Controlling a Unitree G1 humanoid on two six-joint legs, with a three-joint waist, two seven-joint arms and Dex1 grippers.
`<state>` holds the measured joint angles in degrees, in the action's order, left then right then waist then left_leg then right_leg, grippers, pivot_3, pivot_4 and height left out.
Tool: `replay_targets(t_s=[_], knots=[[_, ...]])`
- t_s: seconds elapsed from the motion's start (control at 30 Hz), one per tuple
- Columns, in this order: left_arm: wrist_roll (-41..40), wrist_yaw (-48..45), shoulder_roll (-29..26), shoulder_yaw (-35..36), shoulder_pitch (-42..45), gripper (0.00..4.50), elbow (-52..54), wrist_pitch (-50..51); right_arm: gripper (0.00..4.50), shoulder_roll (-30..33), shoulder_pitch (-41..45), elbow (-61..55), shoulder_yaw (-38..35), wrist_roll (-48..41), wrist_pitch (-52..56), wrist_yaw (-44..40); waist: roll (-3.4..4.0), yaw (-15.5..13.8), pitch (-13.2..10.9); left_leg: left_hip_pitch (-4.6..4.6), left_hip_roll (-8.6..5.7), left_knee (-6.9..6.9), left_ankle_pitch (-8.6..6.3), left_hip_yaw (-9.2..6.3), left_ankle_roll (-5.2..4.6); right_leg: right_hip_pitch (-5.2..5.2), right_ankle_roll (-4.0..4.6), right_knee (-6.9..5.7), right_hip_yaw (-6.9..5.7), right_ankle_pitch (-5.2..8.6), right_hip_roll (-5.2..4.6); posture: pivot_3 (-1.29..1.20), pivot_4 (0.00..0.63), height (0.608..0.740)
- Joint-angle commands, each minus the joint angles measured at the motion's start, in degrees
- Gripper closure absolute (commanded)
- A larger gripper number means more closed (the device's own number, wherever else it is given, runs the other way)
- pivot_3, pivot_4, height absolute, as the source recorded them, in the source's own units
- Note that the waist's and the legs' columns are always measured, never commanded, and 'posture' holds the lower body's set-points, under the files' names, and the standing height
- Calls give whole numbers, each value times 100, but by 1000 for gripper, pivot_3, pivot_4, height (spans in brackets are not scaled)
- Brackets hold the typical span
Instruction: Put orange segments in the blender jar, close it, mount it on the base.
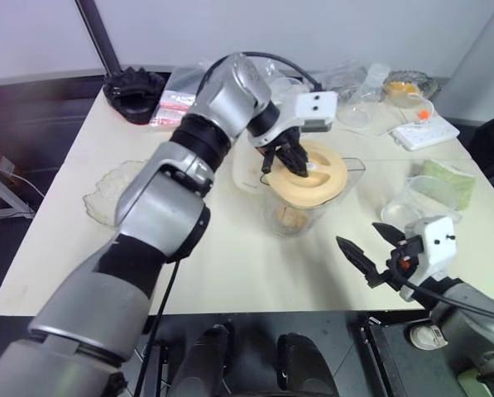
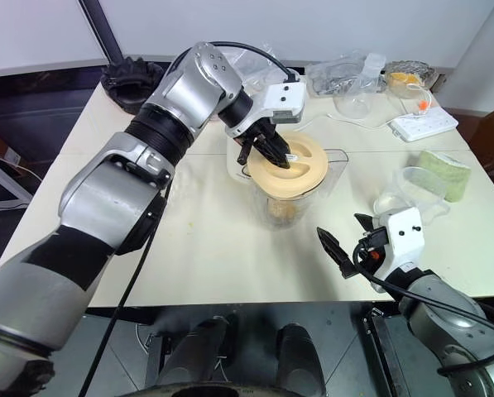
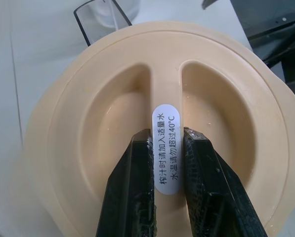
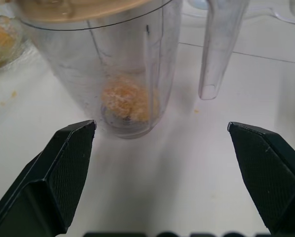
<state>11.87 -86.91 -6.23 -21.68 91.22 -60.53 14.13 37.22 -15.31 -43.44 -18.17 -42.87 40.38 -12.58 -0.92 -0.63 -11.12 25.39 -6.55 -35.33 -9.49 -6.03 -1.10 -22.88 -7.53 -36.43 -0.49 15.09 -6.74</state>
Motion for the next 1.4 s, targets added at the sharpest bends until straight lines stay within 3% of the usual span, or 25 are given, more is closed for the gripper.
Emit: replay_targets(t_s=[0.03, 0.3, 0.8, 0.9, 1.07, 1.27, 1.4], knots=[[69, 114, 43, -71, -116, 4257, -10, -138, 0, -110, 343, 649, 514, 654, -406, -233, 5, -1, 4, -2, 0, 0, 0, 0, 0, 2, 0, 0, 0, 0, 1, 0, 150, 740], [221, 522, 75, -120, -191, 4257, -331, -416, 0, -494, 1589, 2691, 1036, 1715, -1579, -824, 22, -4, 14, -13, -2, -18, 0, 0, 0, 22, -7, -2, -1, -5, 4, 0, 150, 740], [374, 240, 194, -299, -252, 4257, -396, -812, 0, -704, 3418, 4795, 1180, 2521, -2558, -1567, 25, 18, 17, -14, -2, -58, -1, -3, 2, 20, -10, -54, 0, -7, 8, 0, 150, 740], [395, 270, 228, -298, -274, 4257, -412, -795, 951, -798, 3520, 4842, 1183, 2575, -2632, -1635, 27, 1, 18, -14, -3, -61, -1, -4, 2, 19, -10, -60, 0, -7, 7, 0, 150, 740], [370, 316, 263, -264, -345, 4257, -376, -698, 3585, -886, 3396, 4635, 1200, 2621, -2550, -1645, 29, -1, 21, -14, -8, -63, -1, -6, 2, 20, -11, -63, 0, -6, 6, 0, 150, 740], [247, 539, 350, -108, -465, 4257, -249, -393, 3579, -913, 3351, 4558, 1206, 2637, -2441, -1609, 37, -8, 29, -15, -9, -65, -2, -9, 4, 23, -11, -62, 0, -6, 5, 0, 150, 740], [164, 1118, 470, 121, -492, 4257, -129, 352, 3579, -927, 3323, 4508, 1189, 2657, -2410, -1566, 39, -19, 31, -15, -15, -66, -2, -14, 4, 27, -14, -62, 0, -4, 2, 0, 150, 740]])
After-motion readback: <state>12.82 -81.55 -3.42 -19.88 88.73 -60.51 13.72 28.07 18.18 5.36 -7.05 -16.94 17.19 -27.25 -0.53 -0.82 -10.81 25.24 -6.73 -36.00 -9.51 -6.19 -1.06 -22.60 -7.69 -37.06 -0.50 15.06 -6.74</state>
